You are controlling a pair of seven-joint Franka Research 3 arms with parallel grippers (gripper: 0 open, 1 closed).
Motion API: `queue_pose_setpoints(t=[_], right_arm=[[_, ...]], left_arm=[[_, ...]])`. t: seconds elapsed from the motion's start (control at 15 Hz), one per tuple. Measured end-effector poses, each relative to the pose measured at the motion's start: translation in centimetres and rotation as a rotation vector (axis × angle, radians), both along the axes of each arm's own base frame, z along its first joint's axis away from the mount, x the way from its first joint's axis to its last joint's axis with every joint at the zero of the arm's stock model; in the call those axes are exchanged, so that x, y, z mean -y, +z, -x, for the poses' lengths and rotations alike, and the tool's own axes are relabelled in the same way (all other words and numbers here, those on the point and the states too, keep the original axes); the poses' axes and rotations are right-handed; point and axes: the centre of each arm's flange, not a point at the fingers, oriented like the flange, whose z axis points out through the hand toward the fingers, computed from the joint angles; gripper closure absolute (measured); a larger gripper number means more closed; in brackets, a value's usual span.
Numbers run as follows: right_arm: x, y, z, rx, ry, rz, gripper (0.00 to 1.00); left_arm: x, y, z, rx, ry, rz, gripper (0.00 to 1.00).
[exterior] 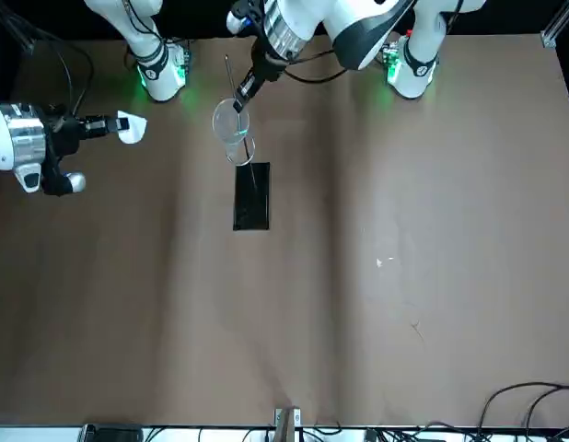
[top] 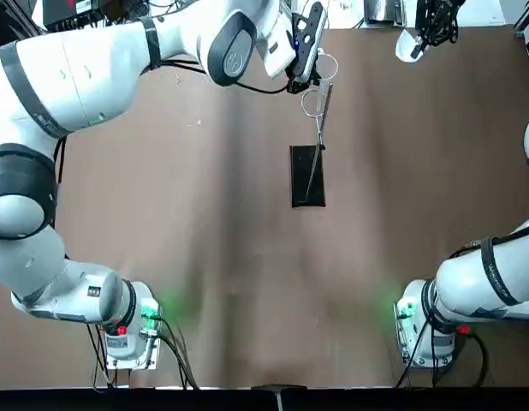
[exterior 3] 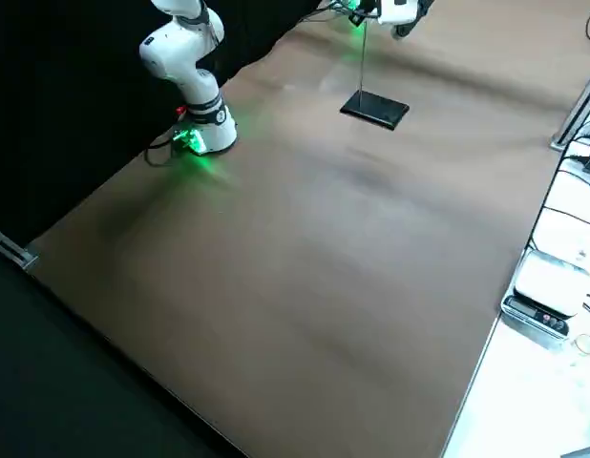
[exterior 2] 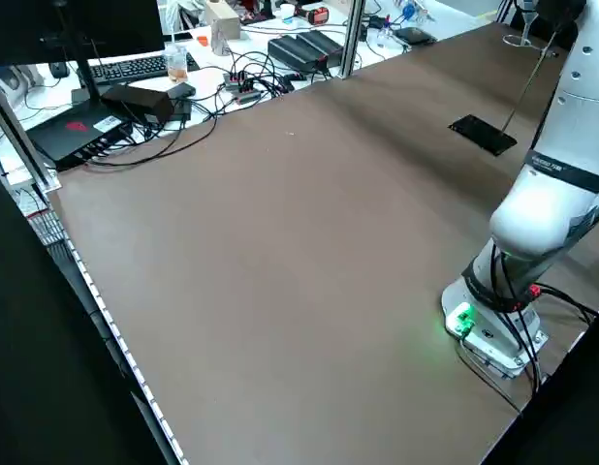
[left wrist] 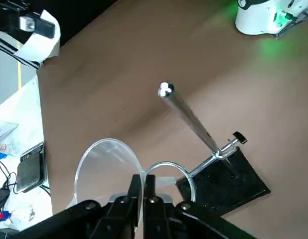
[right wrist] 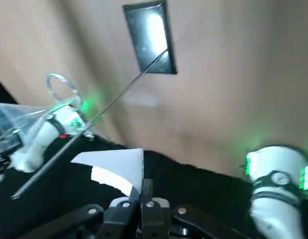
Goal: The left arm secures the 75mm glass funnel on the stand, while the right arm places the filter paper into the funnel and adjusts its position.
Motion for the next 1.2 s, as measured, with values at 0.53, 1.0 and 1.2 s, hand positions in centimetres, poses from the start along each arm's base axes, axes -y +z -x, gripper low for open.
queue_pose_setpoints(t=[0.53,1.0,1.2], right_arm=[[-3.4,0.4,0.5,-0.060,-0.017,0.013,0.99],[-4.4,1.0,0.5,-0.065,-0.025,-0.049,0.99],[-6.3,1.4,0.7,-0.075,-0.010,-0.108,0.99]], left_arm=[[-0.1,-2.2,0.3,0.031,-0.007,-0.020,0.92],[-0.3,-5.0,0.9,0.056,0.001,-0.003,0.92],[-0.3,-5.5,1.2,0.070,-0.003,-0.003,0.89]])
